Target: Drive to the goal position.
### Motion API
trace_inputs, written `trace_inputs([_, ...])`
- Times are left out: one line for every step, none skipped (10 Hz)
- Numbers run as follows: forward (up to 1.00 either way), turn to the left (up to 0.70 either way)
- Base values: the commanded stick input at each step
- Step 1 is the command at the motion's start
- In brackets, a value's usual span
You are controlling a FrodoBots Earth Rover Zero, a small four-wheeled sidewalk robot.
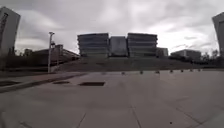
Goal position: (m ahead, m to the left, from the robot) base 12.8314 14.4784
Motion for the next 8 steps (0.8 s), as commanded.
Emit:
trace_inputs([1.00,0.06])
trace_inputs([1.00,0.05])
trace_inputs([1.00,0.01])
trace_inputs([1.00,0.02])
trace_inputs([1.00,0.04])
trace_inputs([1.00,0.07])
trace_inputs([1.00,0.09])
trace_inputs([1.00,0.11])
